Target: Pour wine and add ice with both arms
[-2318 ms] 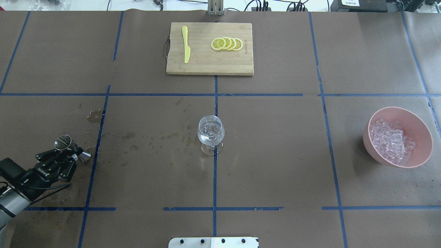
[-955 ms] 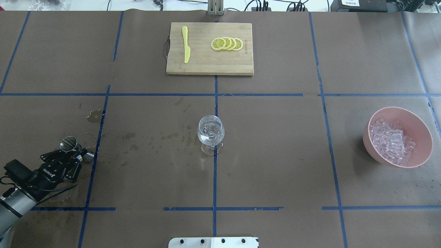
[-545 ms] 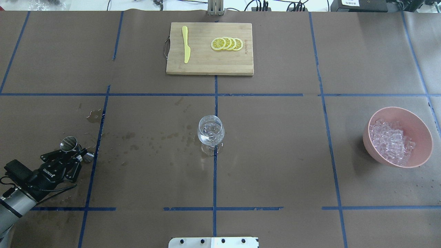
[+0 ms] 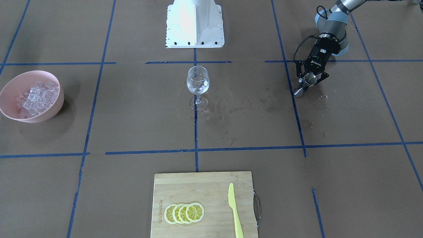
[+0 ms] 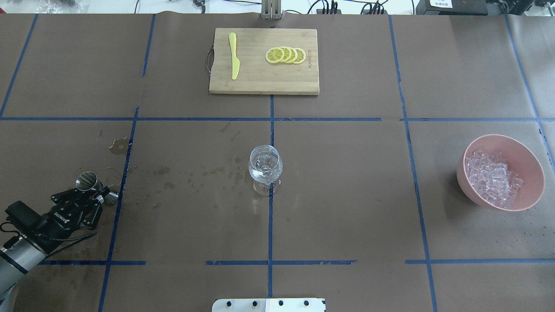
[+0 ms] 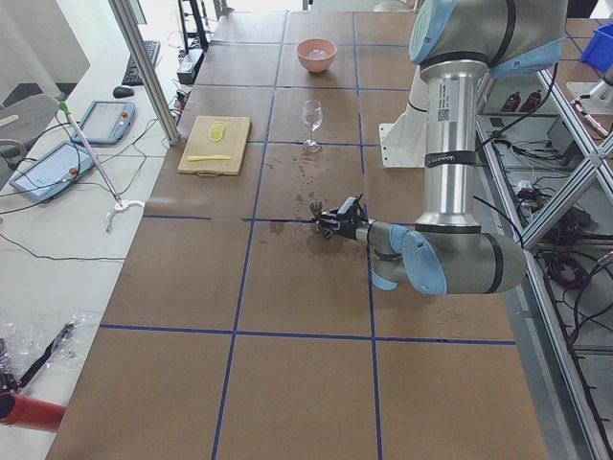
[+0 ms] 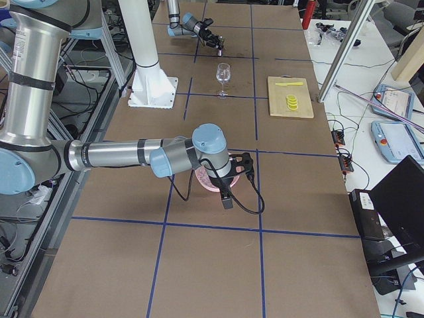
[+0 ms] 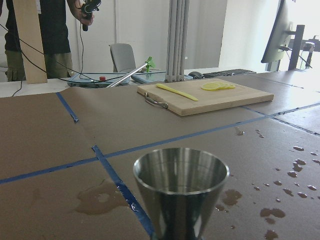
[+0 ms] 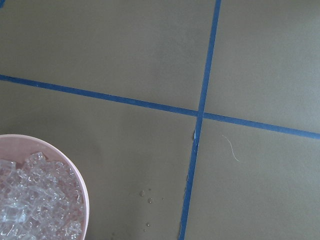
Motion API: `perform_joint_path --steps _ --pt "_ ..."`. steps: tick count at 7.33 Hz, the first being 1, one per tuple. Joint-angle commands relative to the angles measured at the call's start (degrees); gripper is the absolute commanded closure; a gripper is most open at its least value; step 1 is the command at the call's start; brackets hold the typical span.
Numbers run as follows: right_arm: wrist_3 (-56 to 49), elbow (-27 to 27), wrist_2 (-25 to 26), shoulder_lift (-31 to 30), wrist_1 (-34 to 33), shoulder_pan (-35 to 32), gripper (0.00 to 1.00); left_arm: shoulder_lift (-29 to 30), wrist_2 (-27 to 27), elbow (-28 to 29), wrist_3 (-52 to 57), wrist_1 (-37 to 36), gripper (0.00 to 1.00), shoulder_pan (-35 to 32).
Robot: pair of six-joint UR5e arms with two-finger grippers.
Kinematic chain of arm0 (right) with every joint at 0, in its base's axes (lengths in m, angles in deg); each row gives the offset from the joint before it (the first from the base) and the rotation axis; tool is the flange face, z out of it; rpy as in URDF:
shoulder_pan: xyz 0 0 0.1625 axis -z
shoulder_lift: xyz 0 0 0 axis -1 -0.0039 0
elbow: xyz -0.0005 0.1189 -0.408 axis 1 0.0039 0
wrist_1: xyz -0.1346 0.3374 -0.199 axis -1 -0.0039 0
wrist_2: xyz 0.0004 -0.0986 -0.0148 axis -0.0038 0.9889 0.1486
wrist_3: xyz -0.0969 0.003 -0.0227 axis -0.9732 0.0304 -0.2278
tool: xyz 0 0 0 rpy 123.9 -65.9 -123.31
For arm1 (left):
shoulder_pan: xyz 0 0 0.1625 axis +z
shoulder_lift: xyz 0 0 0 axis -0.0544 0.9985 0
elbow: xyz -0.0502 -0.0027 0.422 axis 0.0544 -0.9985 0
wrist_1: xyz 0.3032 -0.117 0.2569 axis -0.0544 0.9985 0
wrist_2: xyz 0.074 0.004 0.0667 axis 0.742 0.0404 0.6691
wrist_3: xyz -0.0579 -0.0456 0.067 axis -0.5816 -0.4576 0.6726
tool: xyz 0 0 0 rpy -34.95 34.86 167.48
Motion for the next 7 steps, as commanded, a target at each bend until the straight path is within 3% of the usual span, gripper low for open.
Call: perform_joint_path --steps 1,3,7 --pt "0.0 0.0 -0.08 0.0 -0.01 0.01 0.0 0.0 0.0 -0.06 0.0 0.0 0.79 0.08" --pt "0.0 0.0 0.01 0.0 -0.01 0.01 0.0 0.0 0.0 -0.06 -0.09 0.0 0.68 -0.01" --pt "0.0 0.09 0.01 0.09 -0.01 0.01 0.0 0.0 0.0 -0.15 0.0 0.0 0.65 -0.01"
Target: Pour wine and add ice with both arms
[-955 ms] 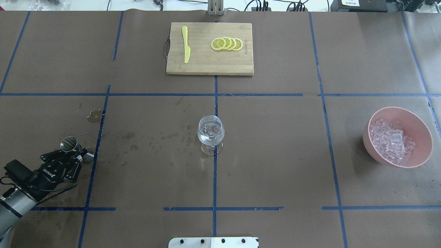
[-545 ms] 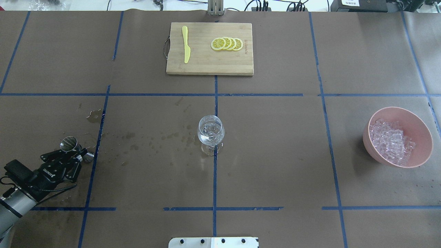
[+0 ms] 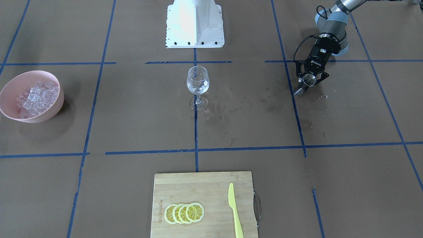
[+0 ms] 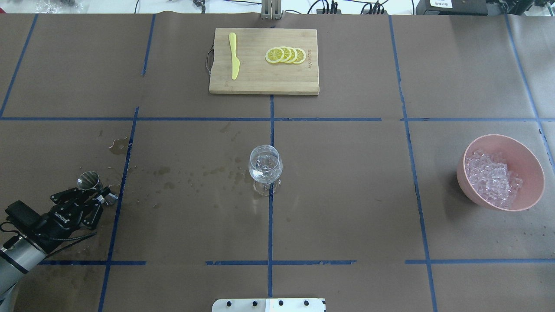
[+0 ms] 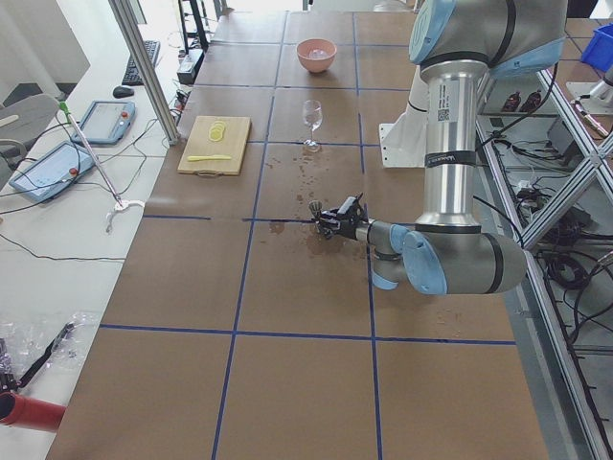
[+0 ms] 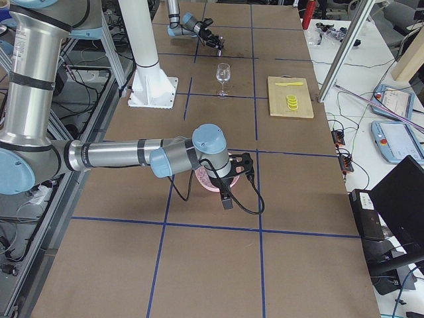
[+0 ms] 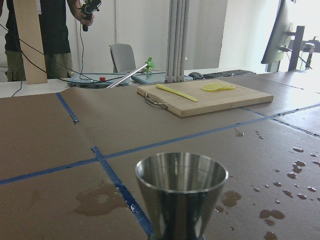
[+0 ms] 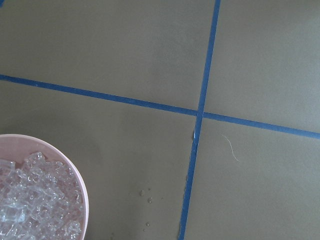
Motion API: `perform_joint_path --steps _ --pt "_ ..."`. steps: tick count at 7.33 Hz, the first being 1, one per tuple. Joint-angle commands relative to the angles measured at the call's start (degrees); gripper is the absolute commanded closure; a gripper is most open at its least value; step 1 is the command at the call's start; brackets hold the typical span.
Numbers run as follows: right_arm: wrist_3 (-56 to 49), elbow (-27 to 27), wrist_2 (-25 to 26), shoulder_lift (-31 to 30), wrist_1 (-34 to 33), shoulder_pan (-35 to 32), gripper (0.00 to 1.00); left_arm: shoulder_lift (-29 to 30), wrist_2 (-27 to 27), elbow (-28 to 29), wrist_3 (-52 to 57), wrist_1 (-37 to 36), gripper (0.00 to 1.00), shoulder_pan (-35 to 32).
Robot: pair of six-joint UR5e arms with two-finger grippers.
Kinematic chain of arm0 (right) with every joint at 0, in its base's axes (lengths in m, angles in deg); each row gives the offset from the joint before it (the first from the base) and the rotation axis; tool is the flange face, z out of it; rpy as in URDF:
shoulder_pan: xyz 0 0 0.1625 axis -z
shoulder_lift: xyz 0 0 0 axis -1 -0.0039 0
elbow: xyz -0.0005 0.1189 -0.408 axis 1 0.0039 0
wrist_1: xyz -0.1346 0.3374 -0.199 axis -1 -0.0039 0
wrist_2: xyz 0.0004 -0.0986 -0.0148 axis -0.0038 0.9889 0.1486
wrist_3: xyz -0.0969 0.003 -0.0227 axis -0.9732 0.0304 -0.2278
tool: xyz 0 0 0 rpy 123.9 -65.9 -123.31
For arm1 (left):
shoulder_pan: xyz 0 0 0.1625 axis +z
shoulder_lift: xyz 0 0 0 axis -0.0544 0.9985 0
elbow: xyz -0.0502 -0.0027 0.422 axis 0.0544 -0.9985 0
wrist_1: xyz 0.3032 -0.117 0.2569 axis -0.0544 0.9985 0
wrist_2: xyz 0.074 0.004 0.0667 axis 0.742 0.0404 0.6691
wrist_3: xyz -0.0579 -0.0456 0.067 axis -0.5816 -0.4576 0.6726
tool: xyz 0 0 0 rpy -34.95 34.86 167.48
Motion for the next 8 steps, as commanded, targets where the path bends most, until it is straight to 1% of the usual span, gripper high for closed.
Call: perform_joint_path --steps 1,2,8 --pt "0.0 0.01 0.0 0.07 0.0 0.0 0.0 0.0 0.0 -0.21 -0.06 0.09 0.69 0.0" --pt "0.0 0.01 0.0 0.16 0.0 -0.09 0.0 0.0 0.0 -0.29 -0.06 0.09 0.76 0.0" --pt "0.09 -0.08 0.0 0.42 0.09 -0.09 0.0 0.09 1.14 -0.12 -0.06 0.26 0.75 0.09"
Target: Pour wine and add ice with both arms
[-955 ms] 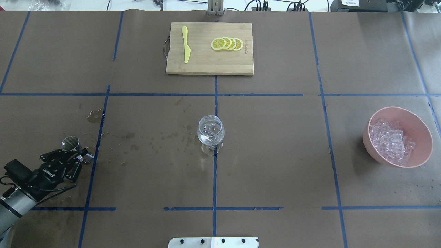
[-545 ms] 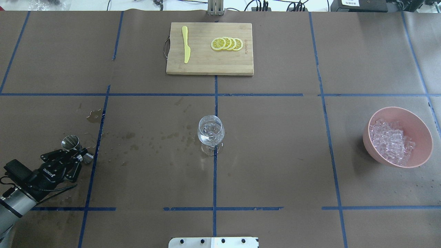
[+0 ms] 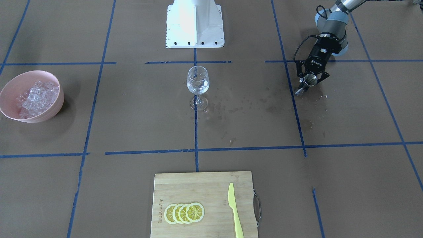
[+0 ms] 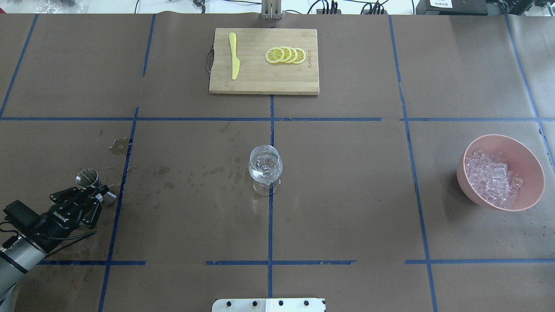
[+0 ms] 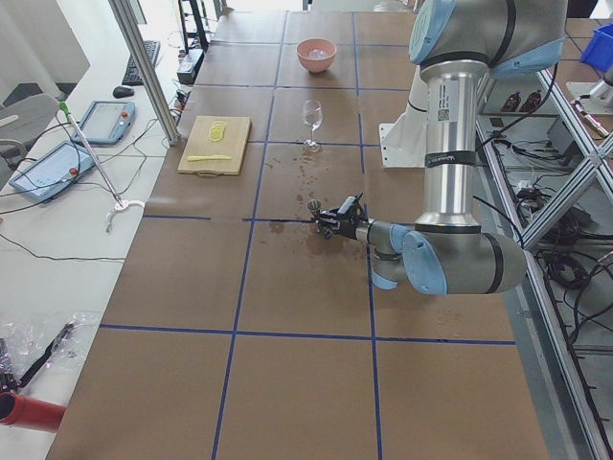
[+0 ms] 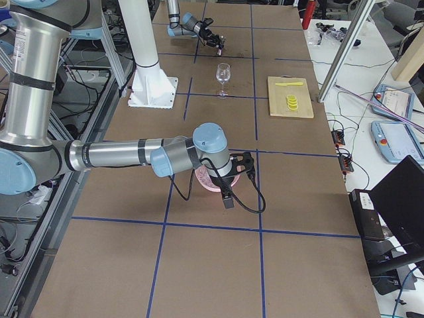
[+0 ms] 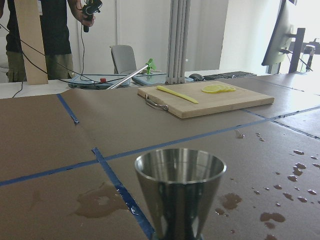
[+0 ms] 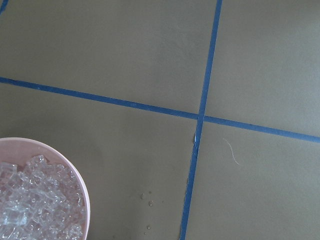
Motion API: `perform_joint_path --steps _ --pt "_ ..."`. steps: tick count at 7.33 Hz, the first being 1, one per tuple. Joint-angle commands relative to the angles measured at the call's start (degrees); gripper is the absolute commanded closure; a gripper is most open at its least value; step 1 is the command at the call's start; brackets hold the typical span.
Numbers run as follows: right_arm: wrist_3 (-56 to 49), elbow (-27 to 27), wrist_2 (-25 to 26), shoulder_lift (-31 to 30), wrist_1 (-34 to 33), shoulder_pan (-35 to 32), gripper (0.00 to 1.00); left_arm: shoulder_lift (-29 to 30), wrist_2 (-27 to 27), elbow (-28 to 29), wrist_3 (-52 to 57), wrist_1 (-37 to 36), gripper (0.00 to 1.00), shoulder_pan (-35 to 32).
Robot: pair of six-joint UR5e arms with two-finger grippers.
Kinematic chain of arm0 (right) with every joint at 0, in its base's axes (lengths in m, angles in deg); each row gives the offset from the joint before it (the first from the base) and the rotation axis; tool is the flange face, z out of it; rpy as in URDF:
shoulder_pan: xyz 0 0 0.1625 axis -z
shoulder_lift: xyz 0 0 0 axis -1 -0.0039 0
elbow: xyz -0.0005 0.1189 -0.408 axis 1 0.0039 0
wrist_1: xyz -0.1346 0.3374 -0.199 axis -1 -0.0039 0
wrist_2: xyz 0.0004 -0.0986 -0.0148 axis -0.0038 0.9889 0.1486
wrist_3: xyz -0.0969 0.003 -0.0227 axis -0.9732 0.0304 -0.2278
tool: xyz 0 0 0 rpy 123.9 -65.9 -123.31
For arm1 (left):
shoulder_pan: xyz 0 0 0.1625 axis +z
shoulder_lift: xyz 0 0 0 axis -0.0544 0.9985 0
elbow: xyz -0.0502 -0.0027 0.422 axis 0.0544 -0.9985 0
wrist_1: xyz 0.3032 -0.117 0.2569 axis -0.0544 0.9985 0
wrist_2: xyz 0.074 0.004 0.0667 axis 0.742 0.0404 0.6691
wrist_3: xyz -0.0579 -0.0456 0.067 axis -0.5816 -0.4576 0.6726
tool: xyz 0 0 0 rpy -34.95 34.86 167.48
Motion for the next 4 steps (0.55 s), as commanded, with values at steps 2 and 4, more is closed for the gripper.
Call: perform_joint_path --steps 2,4 --pt "0.07 0.0 0.01 0.08 -0.04 0.0 0.0 0.42 0.7 0.36 -0.06 0.08 0.72 0.05" --pt "-0.02 0.0 0.01 0.17 0.05 0.0 0.0 0.51 2.2 0.28 0.03 0.17 0.71 0.49"
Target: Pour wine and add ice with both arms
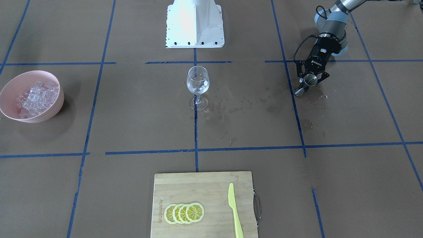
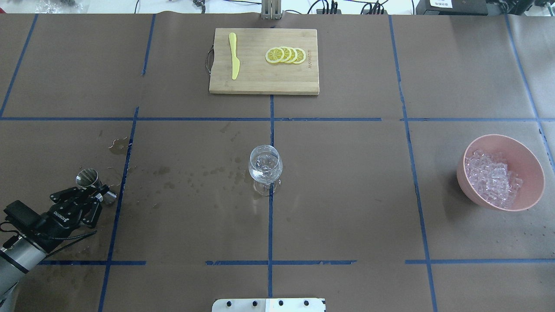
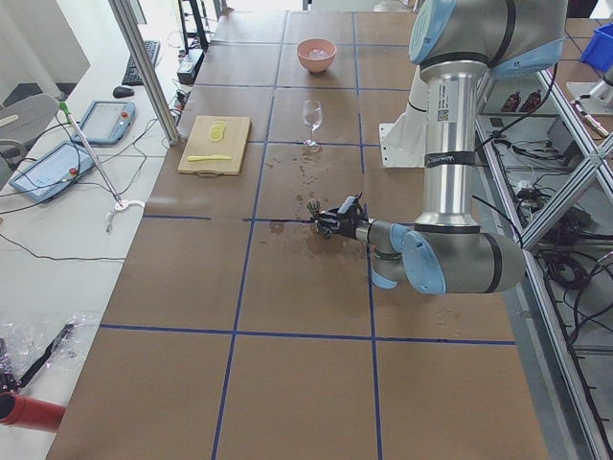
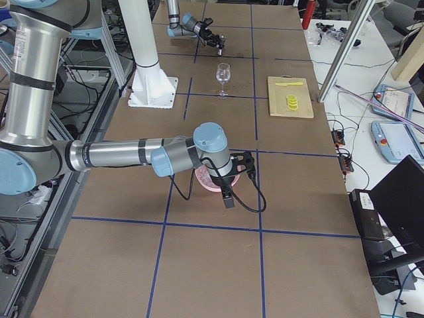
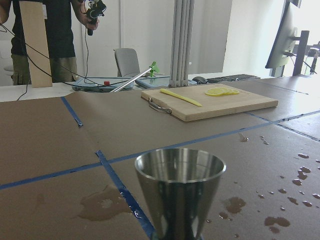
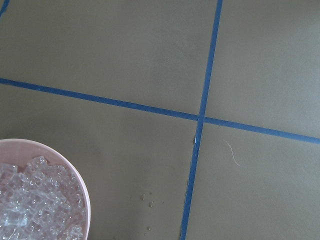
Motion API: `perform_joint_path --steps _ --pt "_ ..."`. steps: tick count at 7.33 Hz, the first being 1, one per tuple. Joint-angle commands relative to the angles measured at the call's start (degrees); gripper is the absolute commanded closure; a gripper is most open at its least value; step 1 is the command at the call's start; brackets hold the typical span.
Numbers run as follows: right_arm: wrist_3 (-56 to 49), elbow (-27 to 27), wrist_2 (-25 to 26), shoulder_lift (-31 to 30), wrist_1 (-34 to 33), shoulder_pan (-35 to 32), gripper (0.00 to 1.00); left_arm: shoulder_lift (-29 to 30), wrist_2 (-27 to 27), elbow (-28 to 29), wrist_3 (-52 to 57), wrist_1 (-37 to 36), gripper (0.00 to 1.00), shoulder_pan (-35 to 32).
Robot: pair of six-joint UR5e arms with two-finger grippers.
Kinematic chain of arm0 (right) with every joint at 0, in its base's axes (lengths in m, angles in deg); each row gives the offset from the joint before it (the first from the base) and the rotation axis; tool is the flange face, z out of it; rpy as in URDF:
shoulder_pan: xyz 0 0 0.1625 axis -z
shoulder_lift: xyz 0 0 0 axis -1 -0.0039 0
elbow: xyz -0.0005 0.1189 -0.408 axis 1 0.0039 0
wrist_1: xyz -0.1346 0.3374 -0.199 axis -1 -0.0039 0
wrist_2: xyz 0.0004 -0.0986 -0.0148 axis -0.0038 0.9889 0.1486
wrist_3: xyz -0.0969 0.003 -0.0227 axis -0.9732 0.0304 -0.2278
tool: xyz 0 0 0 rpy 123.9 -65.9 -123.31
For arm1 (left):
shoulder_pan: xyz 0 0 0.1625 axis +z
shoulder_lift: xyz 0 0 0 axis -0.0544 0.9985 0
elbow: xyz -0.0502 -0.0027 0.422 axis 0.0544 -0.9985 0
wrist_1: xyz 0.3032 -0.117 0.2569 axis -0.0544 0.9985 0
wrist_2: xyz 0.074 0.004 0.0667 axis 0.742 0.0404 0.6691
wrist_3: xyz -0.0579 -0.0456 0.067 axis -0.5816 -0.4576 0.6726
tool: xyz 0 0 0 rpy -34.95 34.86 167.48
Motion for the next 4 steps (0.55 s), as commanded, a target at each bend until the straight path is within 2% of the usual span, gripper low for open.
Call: perform_joint_path --steps 1,4 --pt "-0.03 0.0 0.0 0.03 -0.02 0.0 0.0 -0.02 0.67 0.28 -0.06 -0.02 0.69 0.22" --pt "-0.03 0.0 0.0 -0.05 0.07 0.0 0.0 0.07 0.76 0.98 0.02 0.07 0.63 0.57"
